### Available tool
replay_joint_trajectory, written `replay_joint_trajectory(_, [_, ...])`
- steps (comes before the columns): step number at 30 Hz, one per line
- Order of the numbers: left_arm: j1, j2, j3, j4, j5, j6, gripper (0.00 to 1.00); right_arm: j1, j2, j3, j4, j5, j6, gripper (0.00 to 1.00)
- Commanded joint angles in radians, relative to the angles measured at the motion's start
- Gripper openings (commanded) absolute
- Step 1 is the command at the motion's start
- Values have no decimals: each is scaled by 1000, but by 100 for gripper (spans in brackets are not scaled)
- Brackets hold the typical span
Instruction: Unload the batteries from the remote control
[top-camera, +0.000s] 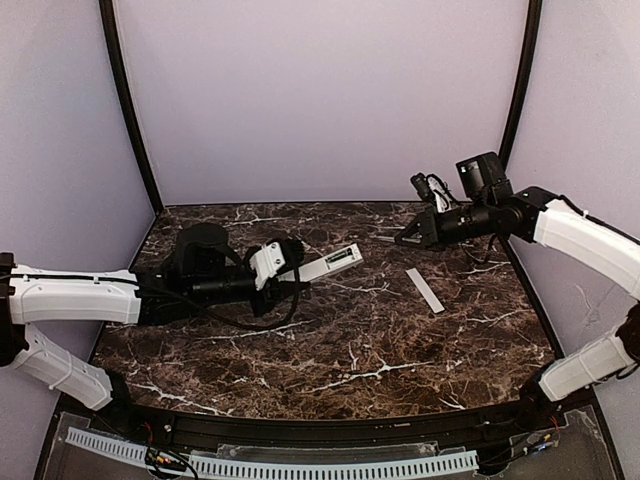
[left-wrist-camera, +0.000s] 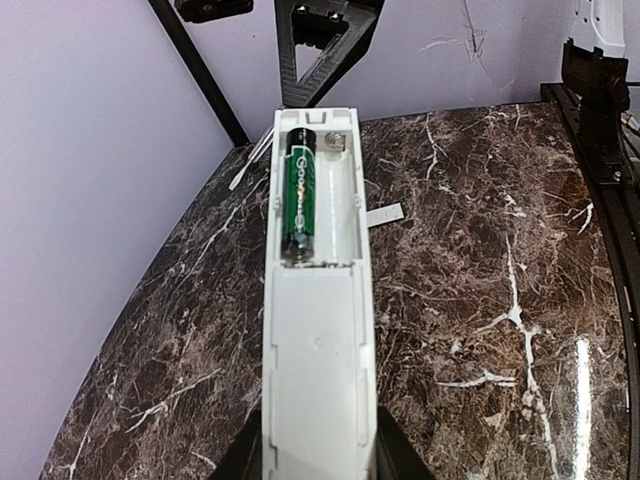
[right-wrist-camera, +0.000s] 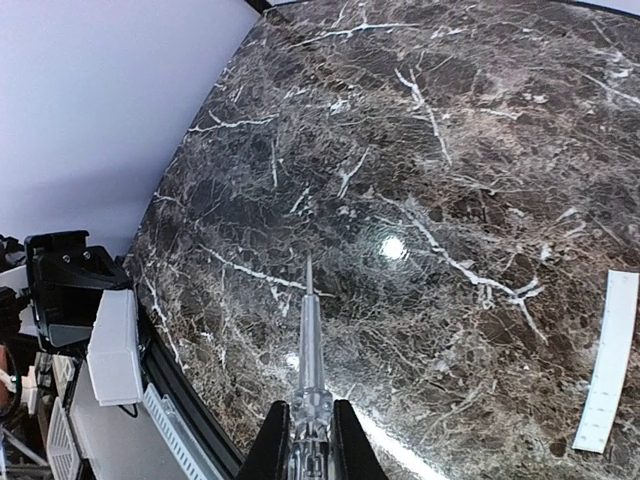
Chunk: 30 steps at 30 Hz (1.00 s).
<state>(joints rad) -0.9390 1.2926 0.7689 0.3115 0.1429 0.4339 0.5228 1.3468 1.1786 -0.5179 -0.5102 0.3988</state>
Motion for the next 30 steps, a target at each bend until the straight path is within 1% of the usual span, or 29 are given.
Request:
replay_joint_trajectory(1, [-3,39,63,-71,-46,-59,0,-5,-57,-35,-9,113,11,0])
replay_joint_trajectory(6, [-15,115,142,-124,-97,-187,0,-6,-107,-70,-28,163,14,0])
replay_joint_trajectory(9, [-26,144,160,-143,-126,-261,0,-4,-136,-88,-36,186,12,0])
replay_joint_trajectory(10, [-30,156,158,-143,-170,-306,0,-4,-145,-98,-36,192,12,0])
replay_joint_trajectory(13, [-40,181,147,-143,-240,-435,0,-5,-156,-108,-33,207,12,0])
replay_joint_trajectory(18, [-74,226,154,-201,-342,-597,0,-4,-122,-91,-28,191,10,0])
replay_joint_trajectory(22, [-94,262,168,-313,-412,-751,0,-5,-104,-91,-8,165,21,0])
replay_joint_trajectory(25, [-113,280,166,-365,-454,-886,0,-4,-95,-102,5,147,31,0])
replay_joint_trajectory(27, [-127,290,155,-384,-469,-948,0,-5,-88,-108,9,138,36,0])
replay_joint_trajectory(30, [-150,319,138,-400,-492,-992,0,-5,-84,-120,19,124,47,0])
